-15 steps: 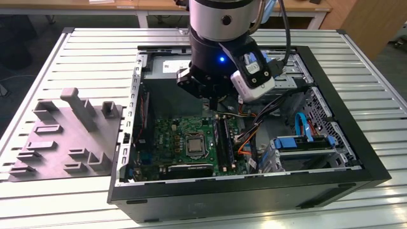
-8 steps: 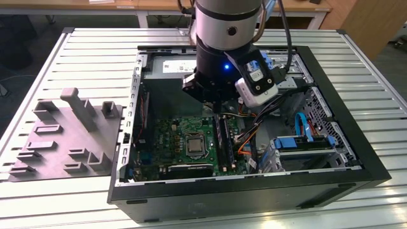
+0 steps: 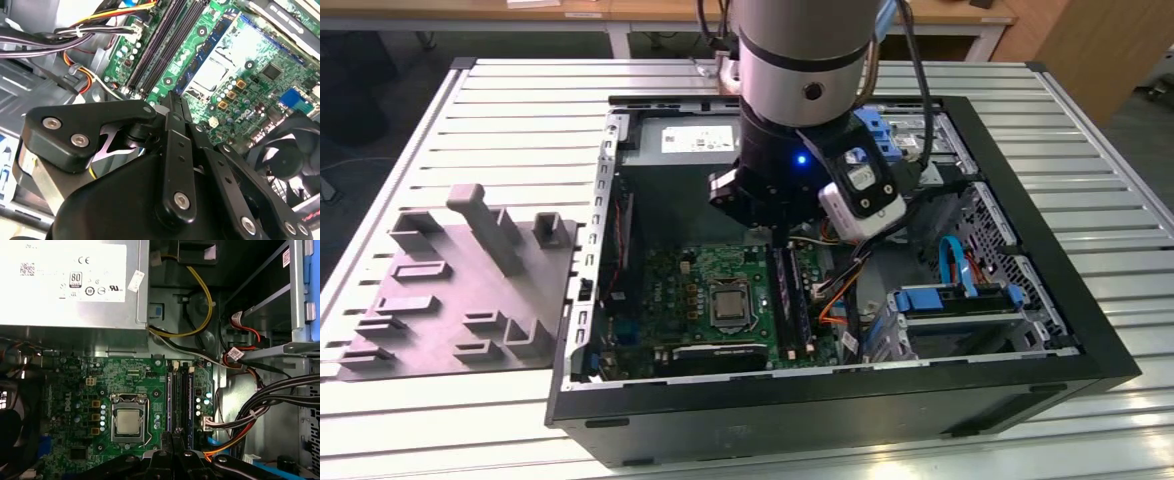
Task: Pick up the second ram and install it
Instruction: 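Insert the second ram into the second slot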
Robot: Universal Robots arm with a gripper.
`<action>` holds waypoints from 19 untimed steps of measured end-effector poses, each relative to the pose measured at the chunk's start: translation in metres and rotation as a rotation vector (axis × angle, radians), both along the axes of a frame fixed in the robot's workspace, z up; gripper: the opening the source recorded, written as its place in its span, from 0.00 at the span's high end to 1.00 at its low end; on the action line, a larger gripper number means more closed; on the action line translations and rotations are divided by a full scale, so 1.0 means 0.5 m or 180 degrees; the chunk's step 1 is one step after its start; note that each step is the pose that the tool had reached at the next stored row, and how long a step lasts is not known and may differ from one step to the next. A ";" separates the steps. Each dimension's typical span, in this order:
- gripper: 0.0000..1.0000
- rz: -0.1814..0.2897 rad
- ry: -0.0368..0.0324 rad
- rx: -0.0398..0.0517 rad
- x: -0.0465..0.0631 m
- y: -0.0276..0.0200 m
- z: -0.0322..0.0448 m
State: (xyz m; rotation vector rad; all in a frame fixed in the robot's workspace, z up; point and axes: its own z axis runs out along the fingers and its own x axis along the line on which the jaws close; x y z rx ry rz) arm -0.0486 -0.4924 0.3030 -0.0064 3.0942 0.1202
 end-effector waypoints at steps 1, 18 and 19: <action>0.89 0.0000 0.0000 0.0000 0.000 -0.0001 -0.002; 0.89 0.0000 0.0000 0.0001 0.020 -0.0006 -0.029; 0.89 0.0000 0.0000 0.0001 0.022 -0.0006 -0.031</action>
